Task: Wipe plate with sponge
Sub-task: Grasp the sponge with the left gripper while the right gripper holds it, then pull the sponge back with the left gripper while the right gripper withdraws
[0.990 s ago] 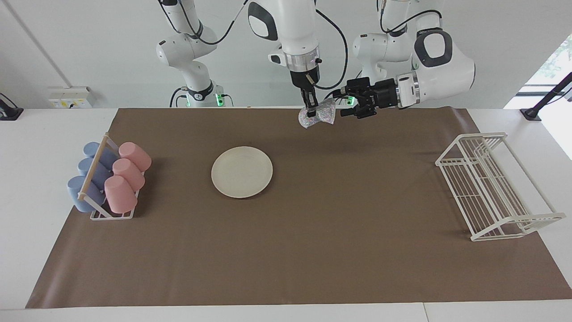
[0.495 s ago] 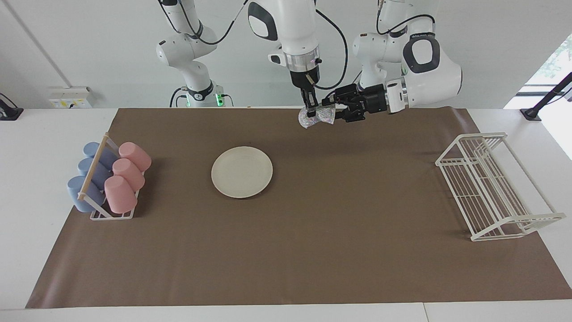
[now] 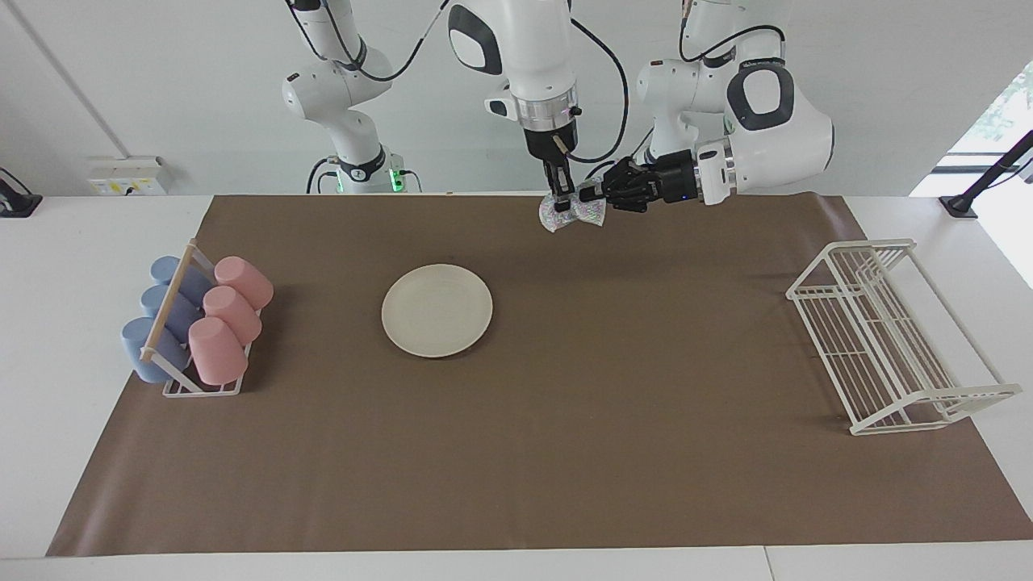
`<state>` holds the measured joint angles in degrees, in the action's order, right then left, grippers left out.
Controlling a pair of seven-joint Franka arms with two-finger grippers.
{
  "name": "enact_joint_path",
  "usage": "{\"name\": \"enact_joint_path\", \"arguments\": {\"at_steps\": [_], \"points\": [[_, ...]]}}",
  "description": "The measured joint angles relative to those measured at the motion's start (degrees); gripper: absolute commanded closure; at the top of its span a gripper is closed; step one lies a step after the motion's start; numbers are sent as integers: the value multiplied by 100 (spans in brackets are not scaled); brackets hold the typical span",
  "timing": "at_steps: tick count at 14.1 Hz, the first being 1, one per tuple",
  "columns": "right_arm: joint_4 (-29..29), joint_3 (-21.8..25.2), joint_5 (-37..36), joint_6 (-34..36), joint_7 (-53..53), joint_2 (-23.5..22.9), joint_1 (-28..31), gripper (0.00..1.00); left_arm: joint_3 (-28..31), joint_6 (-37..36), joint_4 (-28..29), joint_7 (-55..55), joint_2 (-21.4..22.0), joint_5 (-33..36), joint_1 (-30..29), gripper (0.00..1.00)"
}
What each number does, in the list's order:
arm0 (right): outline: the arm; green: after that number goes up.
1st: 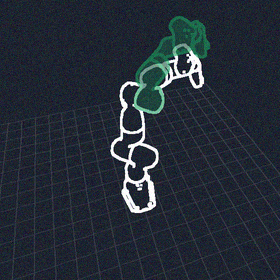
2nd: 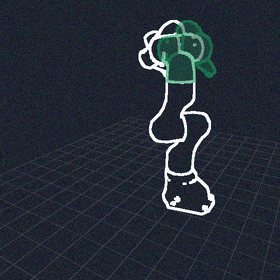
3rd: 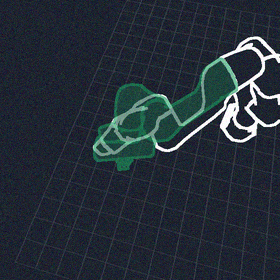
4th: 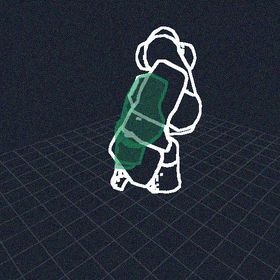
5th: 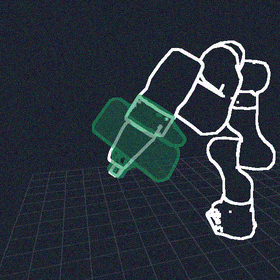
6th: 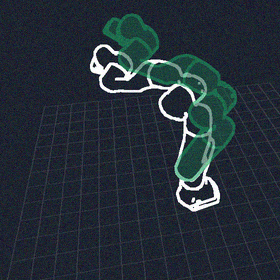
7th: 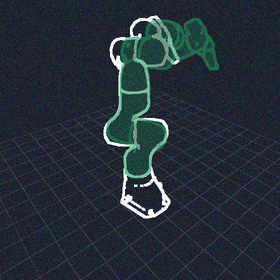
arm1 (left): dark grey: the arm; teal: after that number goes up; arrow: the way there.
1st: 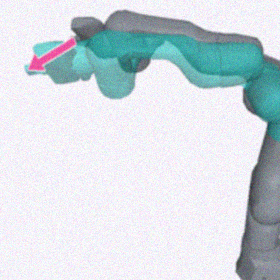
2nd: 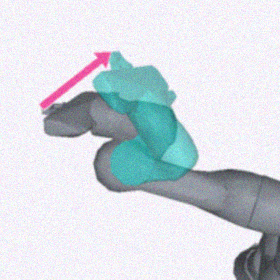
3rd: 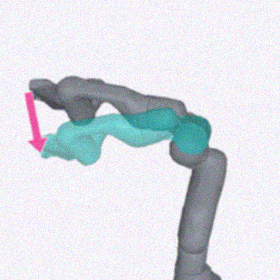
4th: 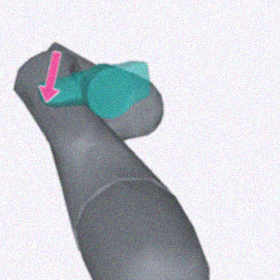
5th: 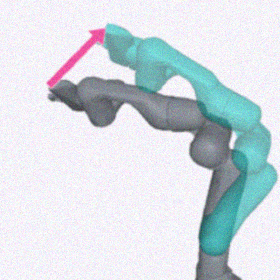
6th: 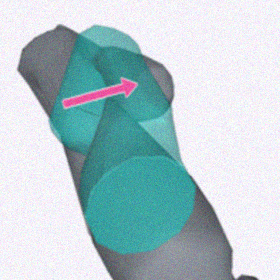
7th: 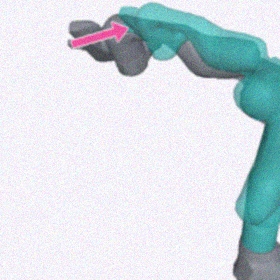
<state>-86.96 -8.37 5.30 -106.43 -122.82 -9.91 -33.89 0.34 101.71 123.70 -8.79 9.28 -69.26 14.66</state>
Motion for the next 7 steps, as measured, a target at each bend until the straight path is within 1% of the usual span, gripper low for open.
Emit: {"name": "enact_joint_path", "arguments": {"at_steps": [4,5,7], "points": [[-2,10,-12,29,93,20,44,0,27,0,2,3,0,0,0,100],[-8,21,-24,108,314,59,113,0,31,0,4,5,0,0,0,100],[-45,46,-38,409,1269,224,426,0,44,2,6,35,-1,7,0,100]]}}
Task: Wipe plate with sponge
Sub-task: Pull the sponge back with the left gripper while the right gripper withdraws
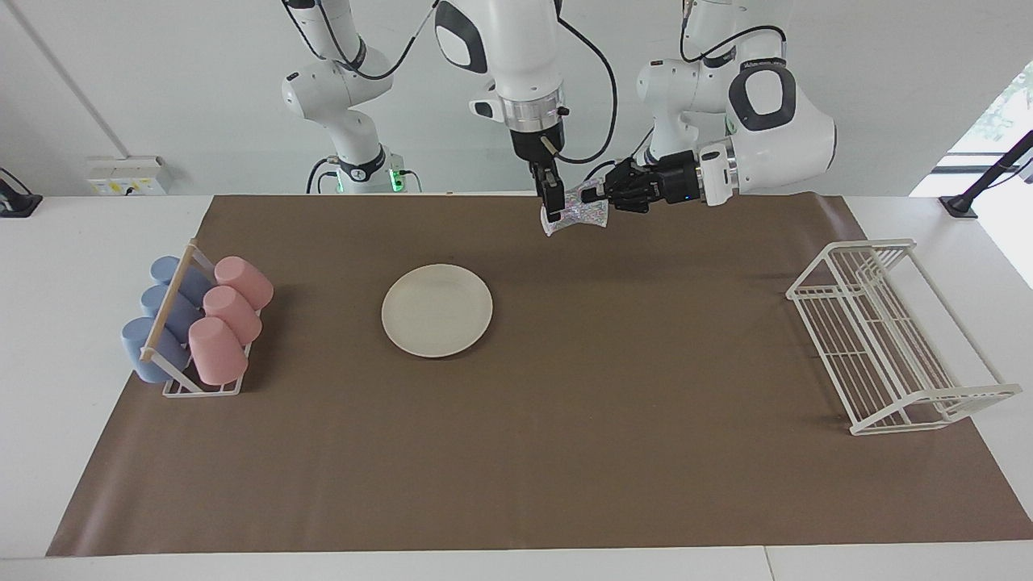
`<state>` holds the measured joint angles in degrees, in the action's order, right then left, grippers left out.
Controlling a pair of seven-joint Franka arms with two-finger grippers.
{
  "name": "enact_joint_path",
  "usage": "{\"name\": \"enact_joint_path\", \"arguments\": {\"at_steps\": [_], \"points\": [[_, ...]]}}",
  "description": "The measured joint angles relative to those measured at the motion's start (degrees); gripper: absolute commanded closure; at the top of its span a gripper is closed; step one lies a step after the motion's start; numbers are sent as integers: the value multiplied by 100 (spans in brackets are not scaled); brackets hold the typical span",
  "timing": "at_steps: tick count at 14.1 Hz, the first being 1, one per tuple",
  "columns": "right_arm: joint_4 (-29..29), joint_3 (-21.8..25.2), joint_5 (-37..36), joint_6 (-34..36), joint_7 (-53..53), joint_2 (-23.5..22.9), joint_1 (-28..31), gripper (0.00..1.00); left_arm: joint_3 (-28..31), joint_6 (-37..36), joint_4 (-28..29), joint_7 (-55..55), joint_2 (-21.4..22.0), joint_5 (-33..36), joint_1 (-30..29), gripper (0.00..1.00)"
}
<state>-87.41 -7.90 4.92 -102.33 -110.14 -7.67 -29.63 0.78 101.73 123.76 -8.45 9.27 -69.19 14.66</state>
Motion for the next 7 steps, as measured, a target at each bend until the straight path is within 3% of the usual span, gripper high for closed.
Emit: {"name": "enact_joint_path", "arguments": {"at_steps": [7], "points": [[-234,64,-9,1373,5041,611,1895,0,66,172,-15,599,-11,1966,-87,100]]}}
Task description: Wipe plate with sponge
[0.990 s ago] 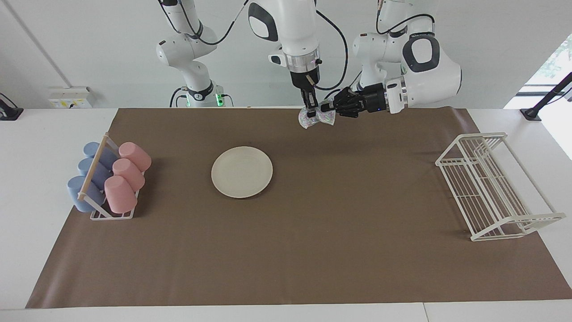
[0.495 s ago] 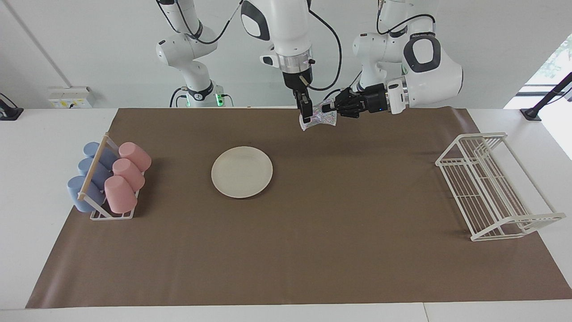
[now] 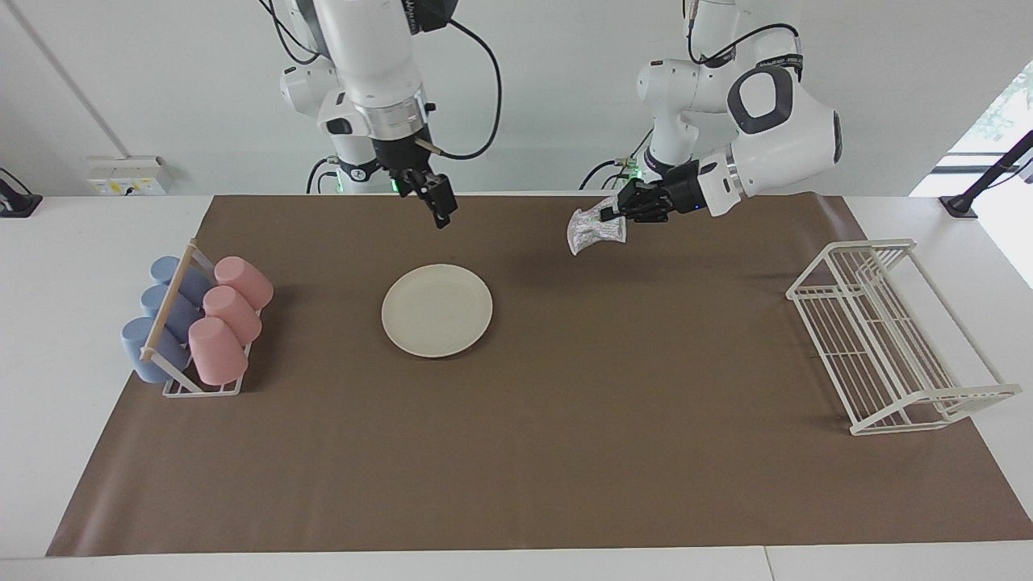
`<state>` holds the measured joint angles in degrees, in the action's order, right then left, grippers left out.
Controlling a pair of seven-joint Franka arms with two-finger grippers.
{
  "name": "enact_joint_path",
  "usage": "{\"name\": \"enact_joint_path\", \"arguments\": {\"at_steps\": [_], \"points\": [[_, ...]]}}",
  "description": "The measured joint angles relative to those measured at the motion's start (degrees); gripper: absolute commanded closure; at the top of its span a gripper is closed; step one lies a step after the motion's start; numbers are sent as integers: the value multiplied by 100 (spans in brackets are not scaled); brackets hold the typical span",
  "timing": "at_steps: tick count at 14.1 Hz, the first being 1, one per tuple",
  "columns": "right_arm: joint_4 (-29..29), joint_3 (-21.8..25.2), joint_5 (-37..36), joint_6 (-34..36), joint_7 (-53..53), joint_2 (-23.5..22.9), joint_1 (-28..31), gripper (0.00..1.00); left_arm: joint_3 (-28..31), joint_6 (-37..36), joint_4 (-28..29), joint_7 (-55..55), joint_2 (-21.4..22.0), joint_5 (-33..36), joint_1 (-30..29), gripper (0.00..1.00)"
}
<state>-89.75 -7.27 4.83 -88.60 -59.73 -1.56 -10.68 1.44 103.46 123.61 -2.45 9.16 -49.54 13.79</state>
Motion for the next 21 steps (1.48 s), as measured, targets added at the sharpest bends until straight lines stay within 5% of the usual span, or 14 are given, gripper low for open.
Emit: {"name": "enact_joint_path", "arguments": {"at_steps": [6,11,21], "points": [[-81,13,-1,124,2855,43,1042,0,42,-81,-81,187,-5,1585,-673,100],[-292,11,-1,124,4375,145,1340,0,28,-541,-916,854,-266,3445,-763,100],[-333,377,-53,124,5732,205,1785,0,-50,-1815,-2262,946,-814,6629,-612,100]]}}
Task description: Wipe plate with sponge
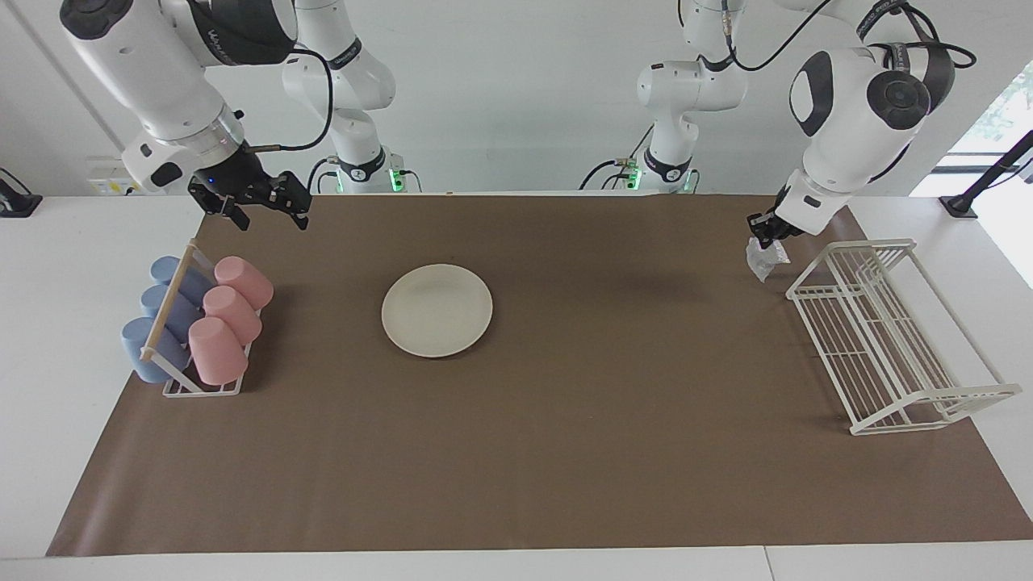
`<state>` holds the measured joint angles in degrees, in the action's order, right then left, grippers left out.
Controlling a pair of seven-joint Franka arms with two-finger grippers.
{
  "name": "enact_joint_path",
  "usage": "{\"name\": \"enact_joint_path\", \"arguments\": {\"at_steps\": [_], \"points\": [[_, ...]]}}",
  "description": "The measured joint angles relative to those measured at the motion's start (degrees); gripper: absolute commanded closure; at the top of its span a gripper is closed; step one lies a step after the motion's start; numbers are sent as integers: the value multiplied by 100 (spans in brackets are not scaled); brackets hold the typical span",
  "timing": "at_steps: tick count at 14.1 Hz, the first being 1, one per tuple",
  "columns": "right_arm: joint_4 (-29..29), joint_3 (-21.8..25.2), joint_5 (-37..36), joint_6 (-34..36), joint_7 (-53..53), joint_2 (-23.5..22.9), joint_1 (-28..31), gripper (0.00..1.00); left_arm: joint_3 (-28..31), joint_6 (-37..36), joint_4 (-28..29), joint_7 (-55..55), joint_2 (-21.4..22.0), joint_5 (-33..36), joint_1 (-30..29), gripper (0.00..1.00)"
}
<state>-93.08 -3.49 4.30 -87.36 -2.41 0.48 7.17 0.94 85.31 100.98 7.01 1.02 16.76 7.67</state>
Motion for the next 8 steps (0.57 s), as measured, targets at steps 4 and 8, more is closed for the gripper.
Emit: {"name": "enact_joint_path", "arguments": {"at_steps": [4,8], "points": [[2,78,-24,-6,277,64,-6,0,-28,-209,-317,38,-206,1580,462,100],[2,135,-25,-45,418,67,-6,0,-17,-151,-319,96,-538,2560,543,100]]}}
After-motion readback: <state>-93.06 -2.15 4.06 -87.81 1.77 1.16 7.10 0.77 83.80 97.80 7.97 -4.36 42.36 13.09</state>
